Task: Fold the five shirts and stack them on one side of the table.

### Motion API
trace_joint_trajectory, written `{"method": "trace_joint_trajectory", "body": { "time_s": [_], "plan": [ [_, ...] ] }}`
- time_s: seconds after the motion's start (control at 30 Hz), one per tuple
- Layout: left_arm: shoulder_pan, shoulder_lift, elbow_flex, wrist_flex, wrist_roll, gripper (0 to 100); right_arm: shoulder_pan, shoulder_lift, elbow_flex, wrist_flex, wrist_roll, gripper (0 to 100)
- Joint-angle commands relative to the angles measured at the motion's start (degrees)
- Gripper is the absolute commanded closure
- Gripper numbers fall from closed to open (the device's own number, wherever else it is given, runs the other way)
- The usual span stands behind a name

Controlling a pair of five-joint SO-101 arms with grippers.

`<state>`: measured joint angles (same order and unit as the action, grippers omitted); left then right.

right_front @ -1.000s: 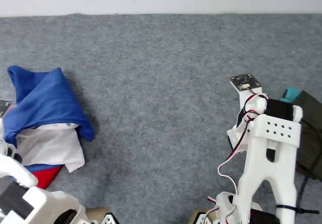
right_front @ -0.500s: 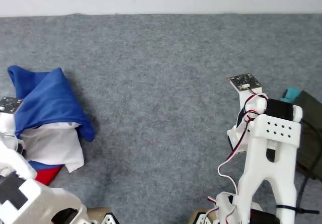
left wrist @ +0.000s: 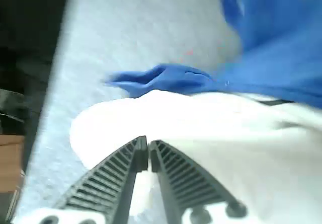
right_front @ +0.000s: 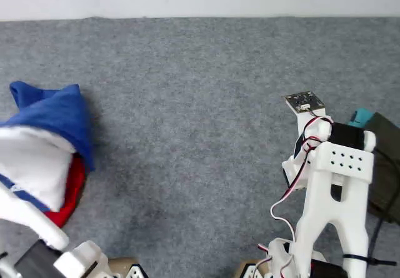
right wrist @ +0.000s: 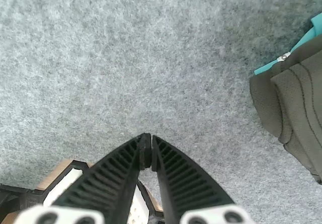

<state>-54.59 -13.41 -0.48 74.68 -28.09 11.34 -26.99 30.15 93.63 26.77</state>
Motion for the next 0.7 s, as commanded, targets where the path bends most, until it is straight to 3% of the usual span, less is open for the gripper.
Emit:
{"method": "trace_joint_trajectory", "body": {
  "time_s": [0.0, 0.27, 0.43, 0.53, 0.67],
  "plan": [
    [1.05, -3.87, -12.18, 0.35, 6.24, 99, -0.57, -2.42, -2.55, -0.22, -0.35, 99.0],
    [7.03, -4.04, -36.53, 0.09, 16.53, 98, -0.57, -2.33, -2.55, -0.22, -0.35, 99.0],
    [15.91, -3.69, -46.37, 1.41, 16.35, 98, -0.57, -2.33, -2.55, -0.22, -0.35, 99.0],
    [20.48, -3.52, -46.29, 9.05, 10.37, 98, -0.48, -2.33, -2.55, -0.22, -0.35, 99.0],
    [21.01, -2.29, -41.63, 20.66, 8.70, 98, -0.31, -2.33, -2.46, -0.04, -0.35, 99.0]
  ]
}}
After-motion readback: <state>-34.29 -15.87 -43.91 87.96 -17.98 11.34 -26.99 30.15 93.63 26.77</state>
